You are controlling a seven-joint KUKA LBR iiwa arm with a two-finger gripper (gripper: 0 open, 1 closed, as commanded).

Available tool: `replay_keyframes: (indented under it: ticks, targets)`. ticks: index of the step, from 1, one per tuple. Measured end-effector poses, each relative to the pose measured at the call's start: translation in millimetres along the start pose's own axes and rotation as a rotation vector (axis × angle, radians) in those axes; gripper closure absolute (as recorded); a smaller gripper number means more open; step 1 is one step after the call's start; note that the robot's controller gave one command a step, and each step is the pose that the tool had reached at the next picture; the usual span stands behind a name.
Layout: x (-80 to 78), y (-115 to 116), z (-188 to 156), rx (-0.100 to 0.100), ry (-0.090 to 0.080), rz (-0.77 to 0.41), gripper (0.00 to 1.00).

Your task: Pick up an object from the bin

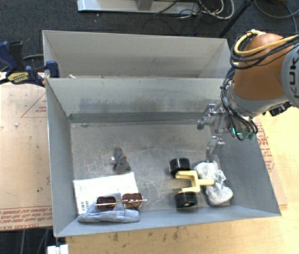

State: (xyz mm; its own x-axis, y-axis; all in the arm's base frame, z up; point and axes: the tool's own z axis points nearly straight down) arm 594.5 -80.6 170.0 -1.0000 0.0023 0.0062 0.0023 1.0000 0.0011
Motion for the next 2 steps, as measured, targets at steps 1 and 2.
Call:
replay_keyframes:
  ticks: [1, 2]
  targets:
    - [-0.7, 0.1, -3.0, 0.0, -0.004, -0.001, 0.0]
    - [-0.8, 3.8, -2.8, 0.0, -0.009, 0.061, 0.0]
